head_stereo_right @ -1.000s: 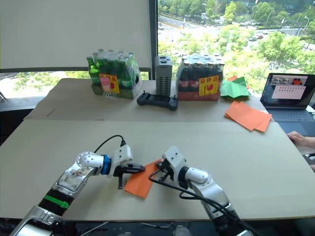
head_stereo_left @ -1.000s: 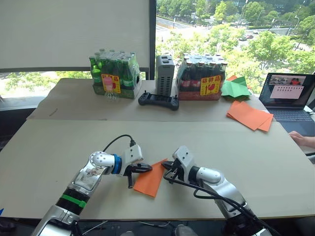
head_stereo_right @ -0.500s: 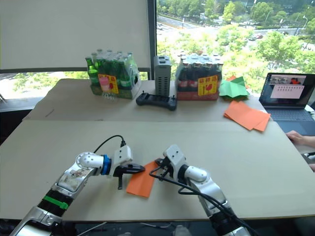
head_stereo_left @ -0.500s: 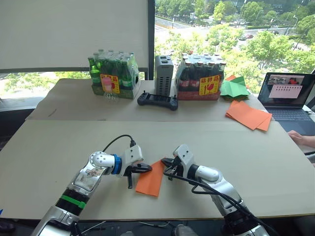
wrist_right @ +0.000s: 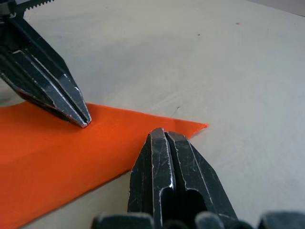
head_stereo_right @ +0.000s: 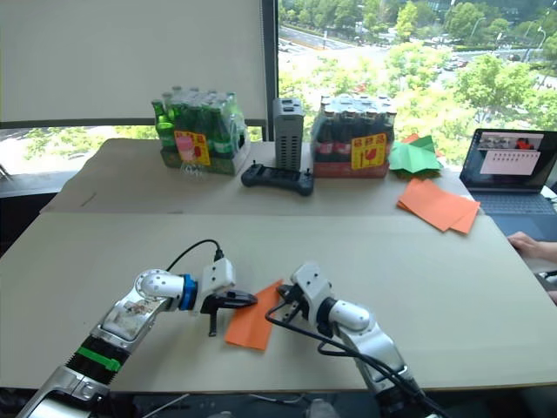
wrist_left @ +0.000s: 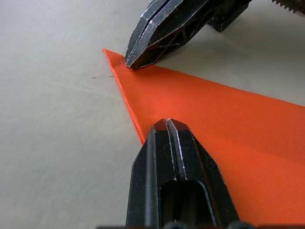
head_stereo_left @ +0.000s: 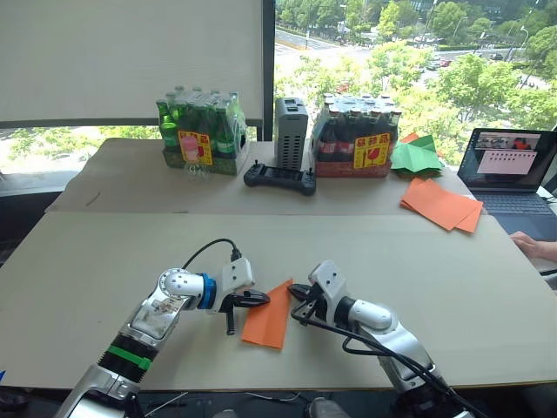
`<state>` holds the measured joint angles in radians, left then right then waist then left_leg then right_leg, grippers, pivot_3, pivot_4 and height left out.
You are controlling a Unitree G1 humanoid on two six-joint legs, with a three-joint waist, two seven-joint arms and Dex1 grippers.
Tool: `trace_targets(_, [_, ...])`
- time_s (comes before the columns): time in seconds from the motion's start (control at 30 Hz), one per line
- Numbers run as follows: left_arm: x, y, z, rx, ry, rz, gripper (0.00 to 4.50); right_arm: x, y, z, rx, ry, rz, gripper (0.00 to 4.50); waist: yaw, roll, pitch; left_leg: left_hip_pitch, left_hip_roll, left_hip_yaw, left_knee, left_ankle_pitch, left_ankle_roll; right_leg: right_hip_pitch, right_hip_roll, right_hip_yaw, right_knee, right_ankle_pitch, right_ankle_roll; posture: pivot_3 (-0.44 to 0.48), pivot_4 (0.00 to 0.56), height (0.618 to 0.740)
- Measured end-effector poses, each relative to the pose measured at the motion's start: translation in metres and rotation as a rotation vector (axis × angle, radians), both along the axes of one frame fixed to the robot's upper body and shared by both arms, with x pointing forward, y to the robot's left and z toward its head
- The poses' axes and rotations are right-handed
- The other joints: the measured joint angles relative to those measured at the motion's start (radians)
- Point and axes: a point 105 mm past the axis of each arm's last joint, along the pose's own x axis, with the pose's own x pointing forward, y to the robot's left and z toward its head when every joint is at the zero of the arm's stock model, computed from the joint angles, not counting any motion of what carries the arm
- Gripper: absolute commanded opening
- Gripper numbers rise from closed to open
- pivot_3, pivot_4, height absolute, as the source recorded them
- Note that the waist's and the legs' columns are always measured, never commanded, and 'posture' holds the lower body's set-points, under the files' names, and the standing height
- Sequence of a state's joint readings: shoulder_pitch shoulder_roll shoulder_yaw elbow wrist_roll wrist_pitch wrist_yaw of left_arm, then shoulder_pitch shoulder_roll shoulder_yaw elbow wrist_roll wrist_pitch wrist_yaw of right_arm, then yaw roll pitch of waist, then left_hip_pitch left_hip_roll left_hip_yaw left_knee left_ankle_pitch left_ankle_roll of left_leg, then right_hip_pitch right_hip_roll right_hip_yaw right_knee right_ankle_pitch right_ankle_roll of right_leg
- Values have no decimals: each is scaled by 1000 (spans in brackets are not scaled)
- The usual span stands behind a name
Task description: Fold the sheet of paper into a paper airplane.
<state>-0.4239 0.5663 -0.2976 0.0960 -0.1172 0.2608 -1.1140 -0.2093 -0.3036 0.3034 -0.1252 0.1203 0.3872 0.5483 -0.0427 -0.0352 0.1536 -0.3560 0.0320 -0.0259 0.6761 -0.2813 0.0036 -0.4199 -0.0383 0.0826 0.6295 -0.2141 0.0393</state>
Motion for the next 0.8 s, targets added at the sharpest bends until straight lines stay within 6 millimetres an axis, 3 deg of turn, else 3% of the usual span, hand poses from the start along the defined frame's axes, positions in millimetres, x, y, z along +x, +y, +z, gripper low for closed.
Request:
trace_targets(0.1, [0,1,0,4,-1,1,23,-7,1,-1,1,10,8,0,-1,0,0,0,0,0,0,0,0,0,0,0,0,-3,6,0,150,733])
trace_targets(0.8, [0,0,1,9,-2,-10,23,-16,15,12,62,-22,67,0,-1,0,0,-1,0,0,0,0,0,-1,0,0,0,-4,6,0,150,733])
